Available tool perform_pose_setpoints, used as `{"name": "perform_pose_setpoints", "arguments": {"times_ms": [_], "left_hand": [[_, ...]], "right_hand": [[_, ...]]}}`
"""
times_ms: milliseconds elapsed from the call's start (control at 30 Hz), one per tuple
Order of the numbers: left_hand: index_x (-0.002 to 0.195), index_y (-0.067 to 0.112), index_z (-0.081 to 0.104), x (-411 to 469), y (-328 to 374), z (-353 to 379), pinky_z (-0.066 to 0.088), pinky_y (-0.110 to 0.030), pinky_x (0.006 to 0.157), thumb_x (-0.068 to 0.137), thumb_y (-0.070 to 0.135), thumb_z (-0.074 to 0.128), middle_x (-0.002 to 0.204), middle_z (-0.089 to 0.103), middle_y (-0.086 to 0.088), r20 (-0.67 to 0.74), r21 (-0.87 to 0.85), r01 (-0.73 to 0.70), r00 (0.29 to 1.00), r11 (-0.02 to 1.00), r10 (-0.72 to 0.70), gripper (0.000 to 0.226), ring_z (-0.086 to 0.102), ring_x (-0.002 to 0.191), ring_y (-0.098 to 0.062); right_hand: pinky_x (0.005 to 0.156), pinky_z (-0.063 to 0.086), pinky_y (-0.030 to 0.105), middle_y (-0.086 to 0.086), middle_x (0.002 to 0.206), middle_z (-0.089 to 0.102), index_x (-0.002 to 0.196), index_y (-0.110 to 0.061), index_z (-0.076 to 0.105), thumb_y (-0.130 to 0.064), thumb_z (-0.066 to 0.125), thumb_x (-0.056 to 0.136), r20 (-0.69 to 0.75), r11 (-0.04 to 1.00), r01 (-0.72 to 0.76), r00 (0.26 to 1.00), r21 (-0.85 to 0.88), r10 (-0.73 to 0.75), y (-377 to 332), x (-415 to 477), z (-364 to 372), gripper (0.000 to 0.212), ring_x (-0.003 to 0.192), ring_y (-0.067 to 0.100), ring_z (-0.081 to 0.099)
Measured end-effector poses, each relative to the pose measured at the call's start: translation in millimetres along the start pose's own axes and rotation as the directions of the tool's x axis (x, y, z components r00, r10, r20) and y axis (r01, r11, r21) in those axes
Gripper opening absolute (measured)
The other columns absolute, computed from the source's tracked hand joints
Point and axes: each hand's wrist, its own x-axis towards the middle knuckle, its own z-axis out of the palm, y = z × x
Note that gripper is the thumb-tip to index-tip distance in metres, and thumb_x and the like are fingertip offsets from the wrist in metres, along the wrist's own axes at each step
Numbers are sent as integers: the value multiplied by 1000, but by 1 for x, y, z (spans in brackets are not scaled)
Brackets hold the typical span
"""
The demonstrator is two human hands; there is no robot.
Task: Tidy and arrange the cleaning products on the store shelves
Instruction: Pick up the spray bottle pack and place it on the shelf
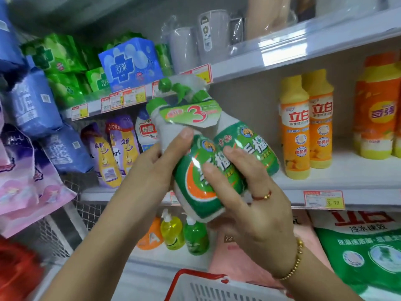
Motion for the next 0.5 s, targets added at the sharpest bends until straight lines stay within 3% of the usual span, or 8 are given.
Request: {"name": "perform_pose_setpoints", "arguments": {"times_ms": [100,167,233,267,333,400,500], "left_hand": [[107,25,73,6,-2,1,41,-46,105,74,68,61,110,72,-4,19,-47,-56,998,997,57,55,66,109,-21],[110,24,74,16,-3,6,36,-42,107,85,56,57,116,70,-2,88,100,-32,996,994,23,44,58,121,-21],[112,27,71,26,-10,6,41,-29,94,83,44,66,111,71,13,74,222,17,997,975,-35,34,54,125,-11],[112,30,70,25,-16,5,42,-22,93,76,41,74,108,70,17,13,215,44,999,976,-48,38,58,115,-1],[117,28,64,20,-32,-5,47,-28,95,59,33,85,108,66,11,-131,162,97,989,982,-76,62,63,96,3],[109,19,65,18,-42,-15,52,-39,91,47,33,91,105,68,3,-89,36,199,977,979,-195,69,64,97,-10],[82,13,76,24,-47,-22,59,-36,69,35,36,96,89,74,-6,216,-350,249,960,903,-181,57,71,82,-20]], "right_hand": [[94,48,25,3,134,45,134,-29,40,-31,85,56,55,949,-269,963,163,263,-6,14,-11,89,121,14,51],[87,47,16,-10,128,53,131,-32,43,-22,84,53,69,780,-487,861,394,503,-5,22,-20,89,114,3,54],[83,50,18,-11,120,61,127,-24,48,-18,80,58,182,390,-566,705,726,685,5,23,-25,77,110,6,60],[81,53,23,-6,120,63,126,-19,50,-21,77,61,291,152,-555,628,818,721,12,20,-25,70,111,14,62],[79,56,33,6,122,65,123,-13,54,-31,73,63,516,-244,-525,467,816,718,28,8,-19,66,114,26,61],[87,55,39,9,119,67,118,-18,63,-39,78,57,655,-469,-474,392,745,646,34,0,-6,67,111,25,63],[98,49,44,15,123,64,117,-18,66,-53,86,46,757,-643,-400,371,654,538,33,-10,9,82,114,27,61]]}}
